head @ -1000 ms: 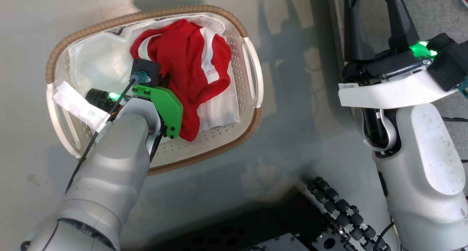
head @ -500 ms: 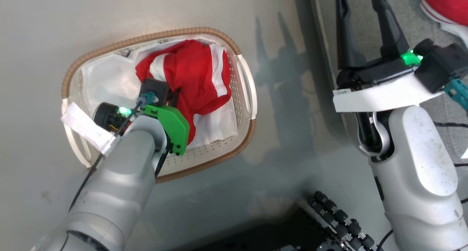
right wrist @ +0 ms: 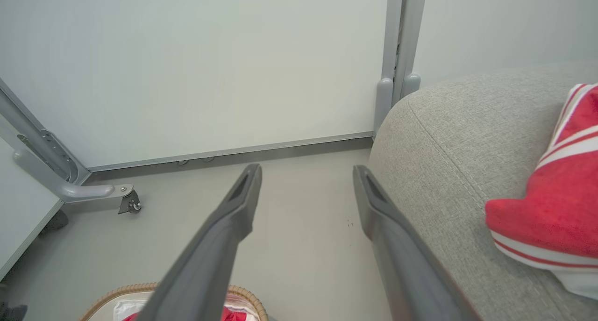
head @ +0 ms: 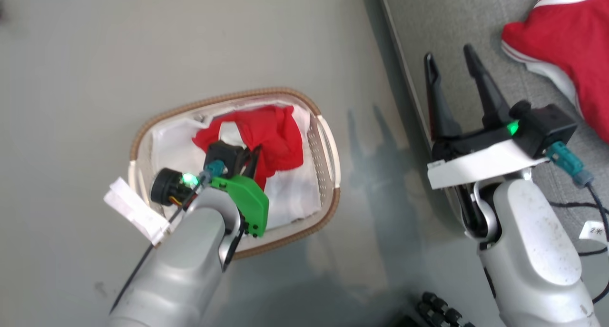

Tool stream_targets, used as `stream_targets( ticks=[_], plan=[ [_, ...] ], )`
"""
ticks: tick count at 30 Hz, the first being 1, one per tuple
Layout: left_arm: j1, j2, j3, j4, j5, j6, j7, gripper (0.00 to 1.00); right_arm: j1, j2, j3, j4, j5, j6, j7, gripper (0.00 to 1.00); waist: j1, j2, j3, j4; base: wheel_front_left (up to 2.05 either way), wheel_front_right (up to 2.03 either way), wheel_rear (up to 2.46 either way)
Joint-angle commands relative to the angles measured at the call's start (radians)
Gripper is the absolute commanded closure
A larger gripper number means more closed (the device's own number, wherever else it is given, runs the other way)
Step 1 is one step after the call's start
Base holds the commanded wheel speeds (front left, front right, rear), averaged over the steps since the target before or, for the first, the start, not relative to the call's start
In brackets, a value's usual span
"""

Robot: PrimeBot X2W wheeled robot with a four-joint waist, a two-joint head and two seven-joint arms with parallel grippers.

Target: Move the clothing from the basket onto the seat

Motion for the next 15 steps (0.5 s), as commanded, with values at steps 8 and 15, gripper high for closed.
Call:
stream_targets(
  ticks=[8, 15],
  plan=[
    [0.220, 0.006, 0.190, -0.248, 0.140, 0.009, -0.002, 1.00, 0.132, -0.004, -0.013, 0.057, -0.030, -0.001, -0.002, 0.00, 0.0000, 0.0000, -0.325, 0.087, 0.00, 0.00, 0.00],
    [0.306, 0.005, 0.291, -0.372, 0.206, 0.004, -0.002, 1.00, 0.187, -0.004, -0.005, 0.074, -0.031, -0.001, -0.002, 0.00, 0.0000, 0.0000, -0.412, 0.113, 0.00, 0.00, 0.00]
  ],
)
